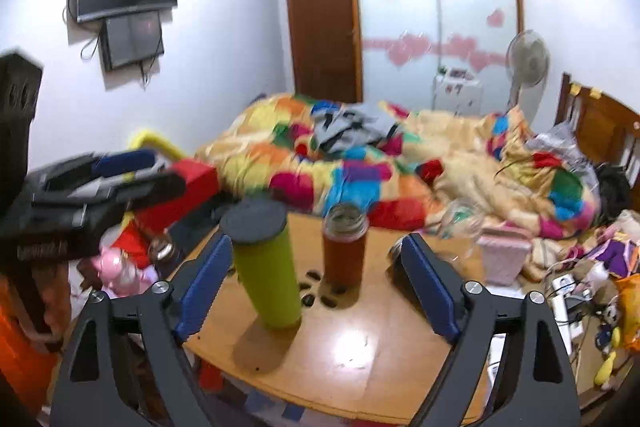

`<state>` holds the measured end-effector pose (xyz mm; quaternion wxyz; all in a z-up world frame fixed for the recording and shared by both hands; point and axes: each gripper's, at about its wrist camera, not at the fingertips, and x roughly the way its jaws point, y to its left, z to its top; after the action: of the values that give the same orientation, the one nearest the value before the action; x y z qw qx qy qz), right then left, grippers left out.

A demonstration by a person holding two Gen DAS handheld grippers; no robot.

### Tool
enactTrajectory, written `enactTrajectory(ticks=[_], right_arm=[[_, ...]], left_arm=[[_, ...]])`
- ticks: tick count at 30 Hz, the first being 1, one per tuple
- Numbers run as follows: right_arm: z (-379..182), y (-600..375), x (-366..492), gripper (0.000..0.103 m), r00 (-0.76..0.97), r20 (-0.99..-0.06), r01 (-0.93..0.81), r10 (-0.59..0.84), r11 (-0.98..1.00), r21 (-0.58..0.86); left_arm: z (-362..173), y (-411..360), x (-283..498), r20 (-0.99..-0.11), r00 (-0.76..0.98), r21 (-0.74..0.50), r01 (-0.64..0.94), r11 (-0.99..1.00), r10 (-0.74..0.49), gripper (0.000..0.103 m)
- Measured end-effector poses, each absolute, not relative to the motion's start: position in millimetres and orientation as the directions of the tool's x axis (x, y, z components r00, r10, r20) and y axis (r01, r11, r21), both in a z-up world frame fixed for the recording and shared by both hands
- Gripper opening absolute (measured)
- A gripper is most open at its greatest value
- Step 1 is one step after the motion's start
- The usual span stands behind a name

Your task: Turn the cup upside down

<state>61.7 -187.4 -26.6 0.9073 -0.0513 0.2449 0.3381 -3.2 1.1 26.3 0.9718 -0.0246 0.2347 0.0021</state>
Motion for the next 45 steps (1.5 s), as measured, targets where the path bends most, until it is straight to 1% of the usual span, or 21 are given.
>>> enactTrajectory(ticks=[1, 3, 5, 9, 13, 18, 45], right_arm=[[-21.0, -192.2, 58.7, 0.092, 0.663, -0.465, -0.631, 0.586, 0.773, 0.074], [-13.7, -200.4, 54.7, 0.103, 0.678, -0.443, -0.620, 0.587, 0.780, 0.083], [-7.7, -211.3, 48.5, 0.103, 0.694, -0.420, -0.608, 0.585, 0.788, 0.093], [-3.0, -217.9, 36.9, 0.103, 0.711, -0.413, -0.592, 0.569, 0.801, 0.085], [-7.4, -220.7, 25.4, 0.103, 0.724, -0.419, -0.577, 0.549, 0.814, 0.068], [-16.3, -222.7, 19.2, 0.103, 0.709, -0.443, -0.579, 0.549, 0.812, 0.079], [-23.1, -222.1, 24.2, 0.103, 0.706, -0.460, -0.564, 0.538, 0.821, 0.094]], left_arm=[[27.9, -1.7, -8.8, -0.445, 0.896, -0.048, -0.026, 0.999, 0.002, 0.101], [29.8, -5.0, -14.9, -0.437, 0.900, -0.051, -0.035, 0.998, 0.010, 0.101], [30.4, -7.7, -21.6, -0.430, 0.903, -0.057, -0.047, 0.997, 0.019, 0.103], [28.0, -10.6, -32.0, -0.420, 0.907, -0.076, -0.072, 0.994, 0.034, 0.103], [22.8, -12.7, -40.7, -0.412, 0.910, -0.086, -0.092, 0.992, 0.048, 0.103], [17.3, -16.0, -46.5, -0.410, 0.909, -0.071, -0.112, 0.991, 0.073, 0.103], [11.6, -13.2, -44.8, -0.417, 0.907, -0.078, -0.099, 0.992, 0.058, 0.103]])
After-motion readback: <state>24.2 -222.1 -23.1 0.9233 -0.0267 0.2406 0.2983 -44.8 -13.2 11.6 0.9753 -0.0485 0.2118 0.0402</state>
